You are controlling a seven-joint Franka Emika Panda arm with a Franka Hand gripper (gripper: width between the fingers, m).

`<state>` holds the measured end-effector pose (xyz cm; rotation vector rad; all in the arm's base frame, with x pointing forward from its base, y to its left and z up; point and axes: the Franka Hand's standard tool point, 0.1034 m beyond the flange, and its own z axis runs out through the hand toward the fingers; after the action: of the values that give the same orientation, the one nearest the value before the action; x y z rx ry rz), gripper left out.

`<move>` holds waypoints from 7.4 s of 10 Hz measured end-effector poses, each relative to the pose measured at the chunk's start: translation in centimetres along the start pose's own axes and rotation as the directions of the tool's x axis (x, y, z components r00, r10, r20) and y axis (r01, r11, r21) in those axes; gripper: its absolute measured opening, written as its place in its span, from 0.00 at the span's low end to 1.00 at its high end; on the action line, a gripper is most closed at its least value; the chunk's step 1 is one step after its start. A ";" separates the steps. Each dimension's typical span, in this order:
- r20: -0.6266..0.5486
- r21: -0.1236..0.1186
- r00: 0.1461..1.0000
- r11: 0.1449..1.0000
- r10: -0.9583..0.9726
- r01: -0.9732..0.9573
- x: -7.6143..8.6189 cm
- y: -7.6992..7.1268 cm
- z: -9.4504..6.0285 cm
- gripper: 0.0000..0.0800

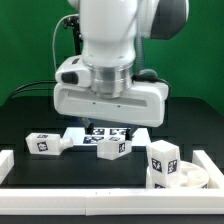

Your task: Assemble stool

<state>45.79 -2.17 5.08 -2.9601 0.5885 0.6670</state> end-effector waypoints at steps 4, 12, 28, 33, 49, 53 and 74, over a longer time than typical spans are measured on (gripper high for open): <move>0.271 0.012 0.962 0.999 0.039 -0.044 0.1 1.1 0.0 0.81; 0.579 0.066 0.797 0.965 0.171 -0.254 0.0 0.8 1.6 0.81; 0.395 0.111 0.905 0.970 0.158 -0.218 -2.1 -3.5 -5.2 0.40; 0.094 0.150 0.974 0.964 0.206 -0.219 -1.3 -7.1 -6.8 0.40; -0.692 0.286 0.690 0.958 0.211 -0.007 4.1 -15.9 -9.0 0.40; -0.699 0.296 0.680 0.955 0.221 -0.005 4.2 -16.3 -8.9 0.40; -0.764 0.271 0.615 0.962 0.195 0.032 3.8 -17.1 -4.7 0.40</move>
Offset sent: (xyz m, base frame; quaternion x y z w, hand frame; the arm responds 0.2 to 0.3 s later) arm 0.0000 0.0000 0.0000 0.0000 -0.1938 0.0000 0.9810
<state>57.33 11.71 7.16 -2.8355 0.7657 -0.7573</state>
